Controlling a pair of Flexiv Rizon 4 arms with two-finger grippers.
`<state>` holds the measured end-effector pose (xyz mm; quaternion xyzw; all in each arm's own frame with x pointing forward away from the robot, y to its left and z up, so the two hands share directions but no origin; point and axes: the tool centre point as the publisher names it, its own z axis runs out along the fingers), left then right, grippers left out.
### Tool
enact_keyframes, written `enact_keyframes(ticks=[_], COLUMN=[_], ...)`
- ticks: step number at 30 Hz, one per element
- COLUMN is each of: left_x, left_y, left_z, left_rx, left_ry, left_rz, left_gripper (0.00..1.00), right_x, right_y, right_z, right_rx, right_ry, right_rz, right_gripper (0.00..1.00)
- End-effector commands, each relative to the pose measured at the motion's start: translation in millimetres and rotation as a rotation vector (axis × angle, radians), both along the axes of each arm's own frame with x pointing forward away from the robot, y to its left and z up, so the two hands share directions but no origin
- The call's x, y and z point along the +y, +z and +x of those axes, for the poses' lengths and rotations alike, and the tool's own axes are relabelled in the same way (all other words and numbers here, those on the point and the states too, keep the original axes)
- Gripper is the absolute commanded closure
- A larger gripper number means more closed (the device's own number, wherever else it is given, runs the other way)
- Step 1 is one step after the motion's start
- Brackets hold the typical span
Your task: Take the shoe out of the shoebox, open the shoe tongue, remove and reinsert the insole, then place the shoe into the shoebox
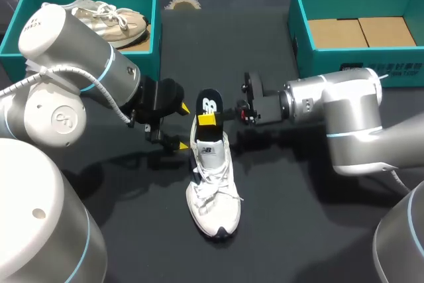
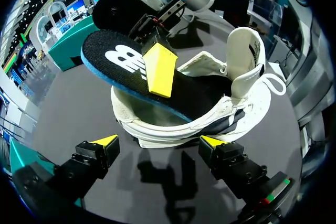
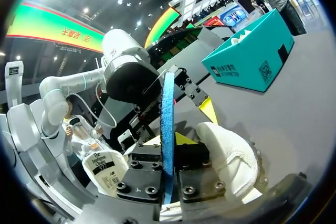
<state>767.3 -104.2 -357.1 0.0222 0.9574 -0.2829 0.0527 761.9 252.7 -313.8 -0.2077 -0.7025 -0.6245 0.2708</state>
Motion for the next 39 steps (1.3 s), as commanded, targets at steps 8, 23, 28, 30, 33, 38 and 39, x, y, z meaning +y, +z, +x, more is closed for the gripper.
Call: enact_keyframes(ticks=[8, 23, 28, 30, 33, 38, 39], left_x=[0.3, 0.3, 0.3, 0.3, 0.3, 0.3, 0.3], left_y=[-0.6, -0.6, -0.6, -0.6, -0.6, -0.6, -0.6], left_z=[-0.8, -0.8, -0.8, -0.8, -0.8, -0.8, -0.8], left_rx=[-0.001, -0.001, -0.001, -0.001, -0.001, -0.001, -0.001], left_ry=[0.0, 0.0, 0.0, 0.0, 0.0, 0.0, 0.0], left_rz=[-0.001, -0.001, -0.001, -0.001, -0.001, -0.001, -0.001], left_gripper=[0.0, 0.0, 0.0, 0.0, 0.0, 0.0, 0.0], right_x=[-0.9, -1.8, -0.2, 0.1, 0.8, 2.8, 3.0], right_y=[-14.2, -19.5, -14.3, -13.6, -12.0, -2.7, -1.0], right_z=[-18.2, -30.1, -27.5, -27.0, -26.2, -22.1, -21.4], right_rx=[0.045, 0.08, 0.052, 0.042, 0.025, -0.004, -0.009], right_ry=[-0.029, -0.031, -0.03, -0.025, -0.02, -0.014, -0.014], right_rz=[-0.013, -0.024, -0.018, -0.018, -0.019, -0.021, -0.022], right_gripper=[1.0, 1.0, 0.71, 0.68, 0.67, 0.68, 0.68])
